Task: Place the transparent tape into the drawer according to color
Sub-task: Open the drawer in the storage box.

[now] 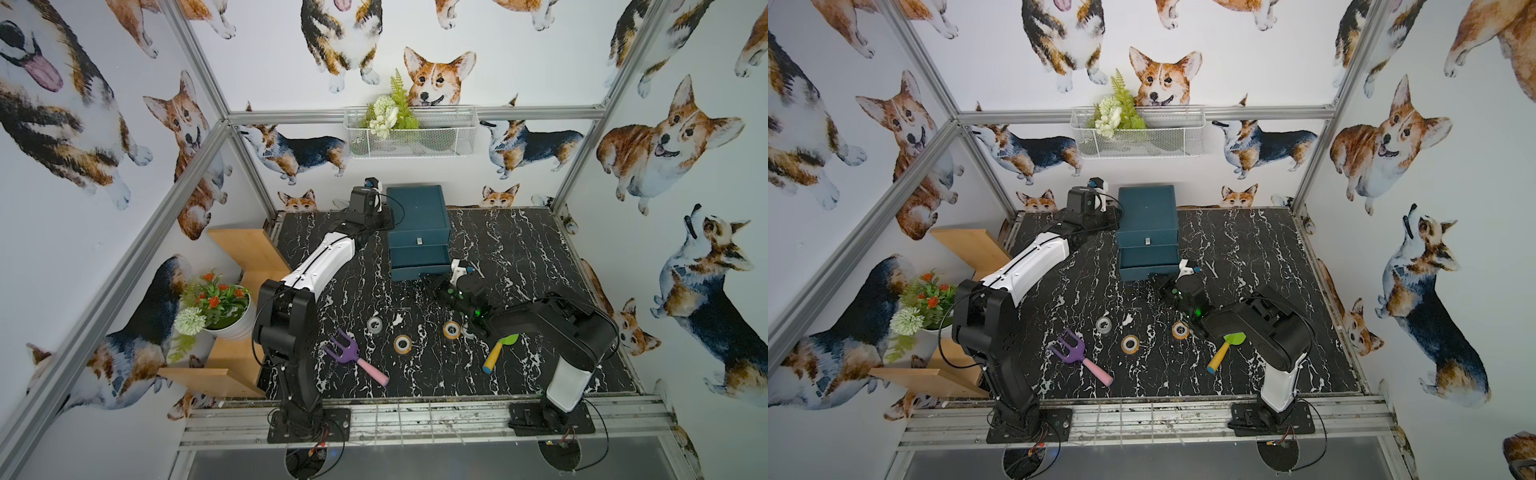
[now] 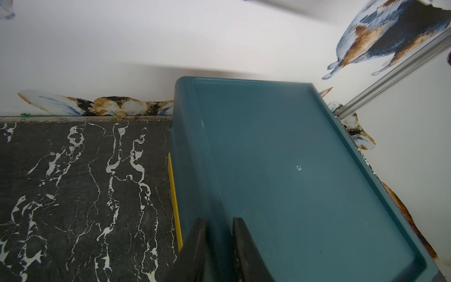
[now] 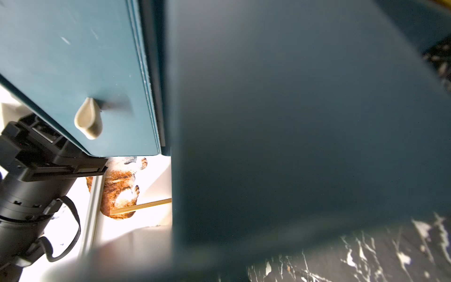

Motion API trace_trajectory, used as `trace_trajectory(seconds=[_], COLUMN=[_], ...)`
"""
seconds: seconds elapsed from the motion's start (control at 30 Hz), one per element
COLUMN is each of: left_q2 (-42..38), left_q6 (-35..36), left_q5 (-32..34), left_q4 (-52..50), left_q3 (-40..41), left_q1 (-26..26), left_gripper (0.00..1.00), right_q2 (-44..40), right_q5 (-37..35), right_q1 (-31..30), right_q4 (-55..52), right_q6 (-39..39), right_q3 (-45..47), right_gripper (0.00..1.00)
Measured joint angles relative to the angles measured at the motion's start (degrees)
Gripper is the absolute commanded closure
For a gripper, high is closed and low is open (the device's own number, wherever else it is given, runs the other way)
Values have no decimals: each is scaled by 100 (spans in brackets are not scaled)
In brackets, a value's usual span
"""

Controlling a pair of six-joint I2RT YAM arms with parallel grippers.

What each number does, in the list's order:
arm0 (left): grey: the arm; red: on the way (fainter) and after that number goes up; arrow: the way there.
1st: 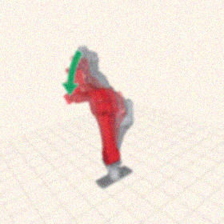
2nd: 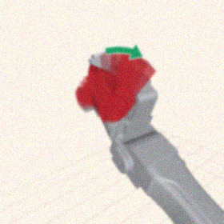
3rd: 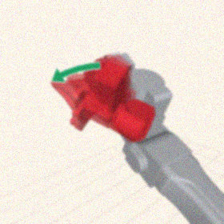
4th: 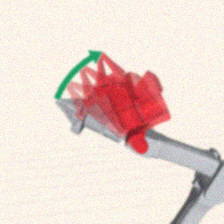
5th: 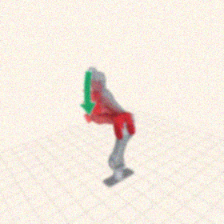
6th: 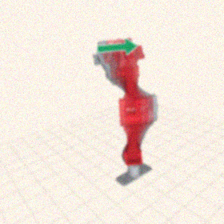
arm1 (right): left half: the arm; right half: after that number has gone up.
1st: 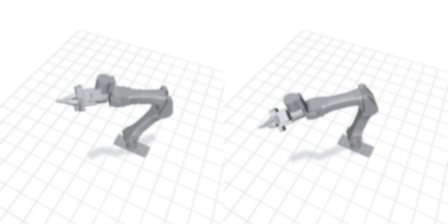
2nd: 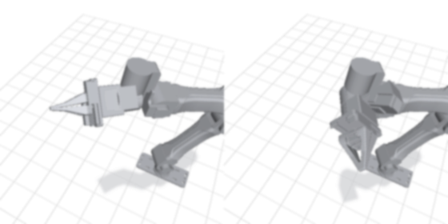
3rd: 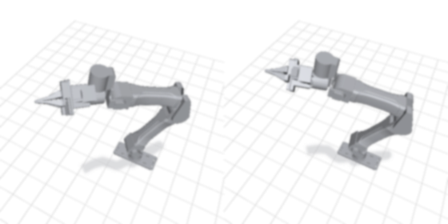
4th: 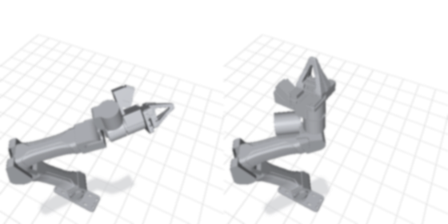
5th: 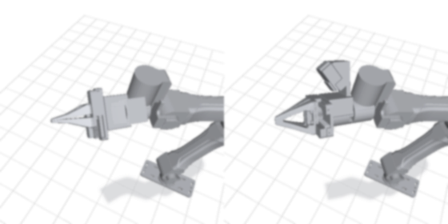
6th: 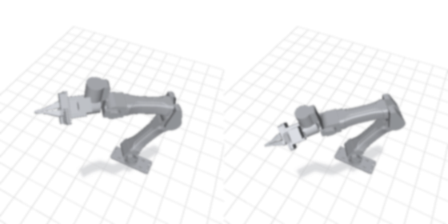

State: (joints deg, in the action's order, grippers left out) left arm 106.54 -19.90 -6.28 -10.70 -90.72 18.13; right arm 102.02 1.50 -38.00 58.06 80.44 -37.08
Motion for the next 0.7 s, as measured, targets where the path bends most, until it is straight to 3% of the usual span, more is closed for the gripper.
trace_trajectory(seconds=[0.7], left_q2=[11], left_q6=[0], left_q5=[-9], left_q4=[13], left_q3=[-2], left_q1=[0], left_gripper=[76], right_q2=[-278], right_q5=[-173], right_q1=[-260], right_q4=[-28], right_q6=[46], right_q3=[245], right_gripper=[100])
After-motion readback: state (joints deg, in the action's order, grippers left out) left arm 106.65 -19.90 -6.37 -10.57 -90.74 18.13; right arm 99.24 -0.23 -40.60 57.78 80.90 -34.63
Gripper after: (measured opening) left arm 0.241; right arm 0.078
